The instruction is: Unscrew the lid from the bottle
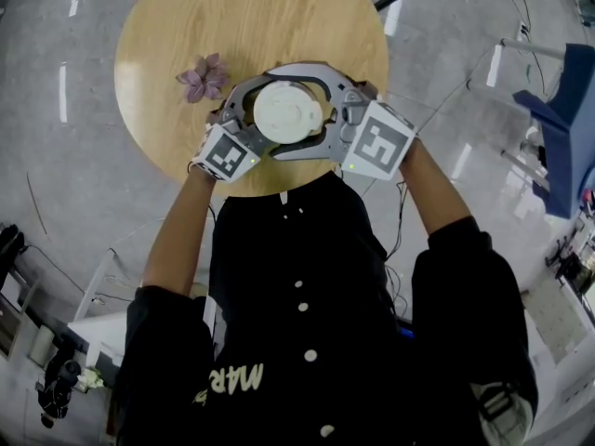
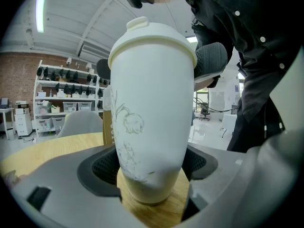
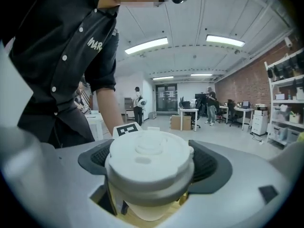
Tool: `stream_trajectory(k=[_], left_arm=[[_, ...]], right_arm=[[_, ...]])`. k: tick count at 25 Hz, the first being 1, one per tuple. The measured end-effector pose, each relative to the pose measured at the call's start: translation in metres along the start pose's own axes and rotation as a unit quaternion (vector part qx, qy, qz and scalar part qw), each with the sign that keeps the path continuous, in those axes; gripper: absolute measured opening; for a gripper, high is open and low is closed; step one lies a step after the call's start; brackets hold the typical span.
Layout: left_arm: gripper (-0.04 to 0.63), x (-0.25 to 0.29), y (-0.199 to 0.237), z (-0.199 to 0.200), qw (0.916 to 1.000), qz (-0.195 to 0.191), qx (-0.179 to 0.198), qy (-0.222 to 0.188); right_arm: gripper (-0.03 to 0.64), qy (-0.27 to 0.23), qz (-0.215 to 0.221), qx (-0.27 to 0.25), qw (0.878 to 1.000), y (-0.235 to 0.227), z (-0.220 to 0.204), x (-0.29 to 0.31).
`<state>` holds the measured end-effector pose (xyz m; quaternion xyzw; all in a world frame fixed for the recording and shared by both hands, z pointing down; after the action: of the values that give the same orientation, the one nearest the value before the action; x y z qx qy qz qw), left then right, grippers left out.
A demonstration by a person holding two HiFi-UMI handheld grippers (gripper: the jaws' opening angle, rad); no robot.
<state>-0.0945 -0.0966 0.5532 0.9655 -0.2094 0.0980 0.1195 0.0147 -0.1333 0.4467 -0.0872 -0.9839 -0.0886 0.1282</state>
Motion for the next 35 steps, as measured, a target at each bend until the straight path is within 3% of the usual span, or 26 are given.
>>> stream_trajectory(k=[5, 11, 17, 23, 26, 28, 32, 35], left_arm=[[0.367, -0.001, 0.002, 0.001, 1.0000, -0.001, -0.003, -0.004], [0.367, -0.003, 0.000, -0.001, 0.9997, 0.013, -0.015, 0.016], [0.368, -0.036, -0.018, 0.000, 0.9965, 0.052, -0.056, 0.034], [0.367, -0.078, -0.035, 0.014, 0.9932, 0.091, -0.048, 0.055], [0.364, -0.106, -0.039, 0.031, 0.9908, 0.117, -0.047, 0.051], [0.327, -0.124, -0.041, 0.050, 0.9883, 0.142, -0.042, 0.035], [0.143, -0.160, -0.051, 0.096, 0.9752, 0.215, -0.053, 0.000], [0.036, -0.178, -0.061, 0.134, 0.9674, 0.249, -0.038, -0.021]], right_arm=[[0.486, -0.053, -0.022, 0.003, 0.998, -0.007, 0.013, -0.006], [0.486, -0.048, -0.044, 0.011, 0.998, -0.008, 0.026, -0.015], [0.488, -0.052, -0.099, 0.051, 0.992, -0.002, 0.065, -0.034], [0.488, -0.059, -0.173, 0.080, 0.980, 0.001, 0.109, -0.062], [0.488, -0.067, -0.225, 0.091, 0.968, 0.003, 0.127, -0.076], [0.488, -0.064, -0.262, 0.099, 0.958, 0.004, 0.137, -0.086], [0.488, -0.070, -0.325, 0.095, 0.938, 0.014, 0.155, -0.107], [0.488, -0.062, -0.360, 0.082, 0.927, 0.025, 0.165, -0.120]])
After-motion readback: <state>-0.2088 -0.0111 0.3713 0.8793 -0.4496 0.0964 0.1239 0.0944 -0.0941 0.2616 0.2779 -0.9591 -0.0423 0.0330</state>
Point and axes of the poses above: the fingertips, and each gripper's own axes: x forward along the fingers, y to its left, z out of its top, the point moved 10 cm from there along -x, backward along the fingers, and after that the axes turned 9 degrees about -x, right-handed, at the moved point
